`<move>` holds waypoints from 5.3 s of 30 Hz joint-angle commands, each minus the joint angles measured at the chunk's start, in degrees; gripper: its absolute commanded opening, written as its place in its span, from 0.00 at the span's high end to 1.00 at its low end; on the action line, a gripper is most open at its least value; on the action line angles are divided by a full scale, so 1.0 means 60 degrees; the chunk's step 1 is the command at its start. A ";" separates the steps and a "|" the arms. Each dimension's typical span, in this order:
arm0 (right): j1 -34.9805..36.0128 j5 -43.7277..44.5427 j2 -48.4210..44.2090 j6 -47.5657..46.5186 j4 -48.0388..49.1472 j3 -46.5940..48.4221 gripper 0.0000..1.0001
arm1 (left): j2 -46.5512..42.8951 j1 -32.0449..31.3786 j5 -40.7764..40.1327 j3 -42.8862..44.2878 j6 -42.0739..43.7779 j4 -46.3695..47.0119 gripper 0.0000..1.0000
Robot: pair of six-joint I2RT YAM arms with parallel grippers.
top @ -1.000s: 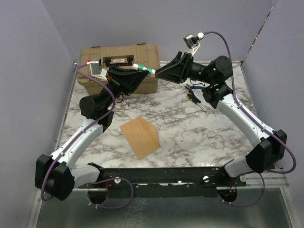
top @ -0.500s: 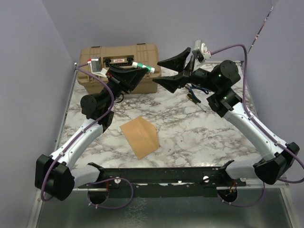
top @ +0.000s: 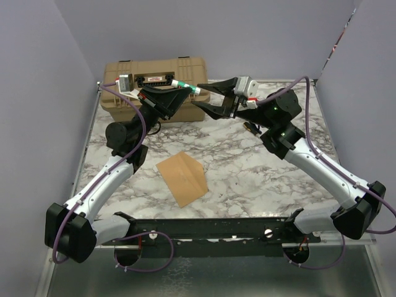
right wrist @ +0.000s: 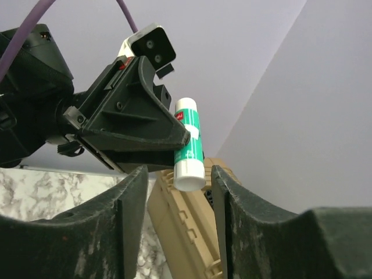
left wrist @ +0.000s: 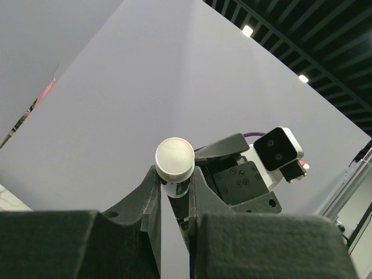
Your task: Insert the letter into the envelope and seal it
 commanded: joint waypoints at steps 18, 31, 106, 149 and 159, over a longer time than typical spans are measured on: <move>0.0094 -0.0031 0.0271 -0.0307 0.0135 0.0406 0.75 | -0.0152 0.0024 0.0310 0.0164 0.0011 -0.0032 1.00; 0.0100 0.0406 0.0129 0.1416 0.1175 -0.0340 1.00 | -0.0278 0.0018 -0.1046 0.0188 0.0564 0.0056 0.31; -0.0168 0.0568 -0.0303 -0.3059 0.1010 -0.0762 0.27 | 0.0111 -0.0028 -0.0394 0.0296 -0.0146 -0.0084 1.00; 0.0427 0.5511 -0.0346 1.4549 0.2348 -0.1687 1.00 | -0.0105 -0.0035 0.0867 0.0834 0.2758 0.1821 1.00; 0.0430 0.3840 -0.0711 0.6556 0.2697 -0.1384 0.35 | -0.0269 -0.0040 -0.0120 0.0495 0.1287 0.1567 1.00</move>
